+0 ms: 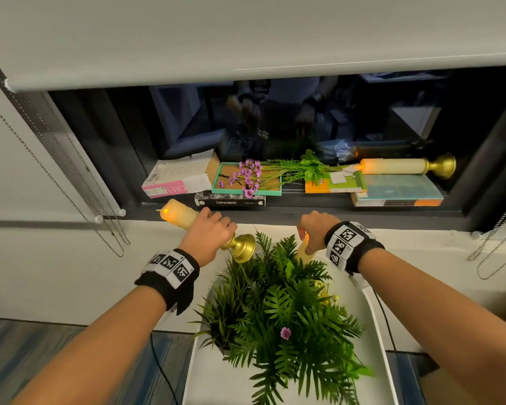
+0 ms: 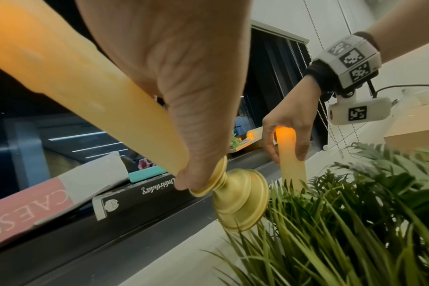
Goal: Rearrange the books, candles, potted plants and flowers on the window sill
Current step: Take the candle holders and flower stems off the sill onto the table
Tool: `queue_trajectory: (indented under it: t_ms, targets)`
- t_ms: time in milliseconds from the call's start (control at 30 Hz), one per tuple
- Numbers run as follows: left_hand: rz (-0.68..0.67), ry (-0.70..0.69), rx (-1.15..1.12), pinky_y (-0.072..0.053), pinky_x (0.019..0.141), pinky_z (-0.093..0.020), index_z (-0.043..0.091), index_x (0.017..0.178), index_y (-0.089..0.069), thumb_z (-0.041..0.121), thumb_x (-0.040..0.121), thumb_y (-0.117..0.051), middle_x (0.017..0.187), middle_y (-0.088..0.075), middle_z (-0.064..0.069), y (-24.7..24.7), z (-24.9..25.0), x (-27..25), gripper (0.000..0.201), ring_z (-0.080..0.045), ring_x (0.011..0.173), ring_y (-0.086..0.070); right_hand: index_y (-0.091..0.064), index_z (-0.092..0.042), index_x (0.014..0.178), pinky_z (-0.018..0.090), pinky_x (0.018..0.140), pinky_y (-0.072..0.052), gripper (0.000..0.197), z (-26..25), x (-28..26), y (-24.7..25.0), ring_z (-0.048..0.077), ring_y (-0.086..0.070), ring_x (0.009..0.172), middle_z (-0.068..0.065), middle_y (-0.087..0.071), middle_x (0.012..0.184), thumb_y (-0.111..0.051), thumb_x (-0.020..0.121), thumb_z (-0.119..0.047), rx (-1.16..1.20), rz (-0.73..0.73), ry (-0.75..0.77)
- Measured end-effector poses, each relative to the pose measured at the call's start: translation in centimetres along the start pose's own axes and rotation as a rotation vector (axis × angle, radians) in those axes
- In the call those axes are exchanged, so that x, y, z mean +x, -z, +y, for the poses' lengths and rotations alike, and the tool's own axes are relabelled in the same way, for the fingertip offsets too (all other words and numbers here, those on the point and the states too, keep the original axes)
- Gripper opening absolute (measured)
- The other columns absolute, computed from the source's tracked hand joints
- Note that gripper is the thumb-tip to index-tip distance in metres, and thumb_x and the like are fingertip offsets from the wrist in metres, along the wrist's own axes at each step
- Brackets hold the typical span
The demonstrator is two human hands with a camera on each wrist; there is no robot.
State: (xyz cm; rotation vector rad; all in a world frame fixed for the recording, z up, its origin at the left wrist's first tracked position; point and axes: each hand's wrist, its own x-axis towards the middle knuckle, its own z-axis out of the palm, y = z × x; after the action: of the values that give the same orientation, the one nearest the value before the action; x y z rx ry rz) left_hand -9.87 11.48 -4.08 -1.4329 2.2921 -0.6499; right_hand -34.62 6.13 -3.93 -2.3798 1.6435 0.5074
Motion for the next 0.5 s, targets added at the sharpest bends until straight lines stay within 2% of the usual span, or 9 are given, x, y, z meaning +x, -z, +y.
queue_trajectory:
  t_ms: [100,267,500]
  targets:
    - [-0.002,-0.017,-0.004,-0.038,0.085,-0.039,0.016,0.111,-0.054,0.009,0.077,-0.064,0.107,-0.062,-0.004,-0.5,-0.3,0.2,0.036,-0.025,0.098,-0.056,-0.065,-0.013,0.11,0.034,0.077,-0.053,0.045,-0.9,1.2,0.1,0.028,-0.063,0.097,0.01,-0.064,0.11,-0.079,0.07,-0.026,0.006,-0.023,0.019]
    - [-0.008,-0.046,-0.003,-0.036,0.087,-0.04,0.016,0.113,-0.052,0.01,0.079,-0.062,0.11,-0.06,-0.004,-1.3,-0.3,1.0,0.036,-0.026,0.101,-0.054,-0.065,-0.011,0.111,0.039,0.082,-0.056,0.048,-2.3,2.7,-0.7,0.03,-0.063,0.098,0.011,-0.064,0.11,-0.08,0.069,-0.029,0.003,-0.067,0.04]
    - [-0.005,-0.066,-0.022,-0.036,0.086,-0.04,0.015,0.111,-0.053,0.01,0.081,-0.061,0.109,-0.06,-0.005,-2.0,-0.6,2.2,0.032,-0.026,0.101,-0.053,-0.061,-0.01,0.113,0.04,0.082,-0.056,0.052,-2.9,3.5,-1.9,0.029,-0.063,0.098,0.013,-0.062,0.112,-0.081,0.069,-0.031,0.031,-0.078,0.043]
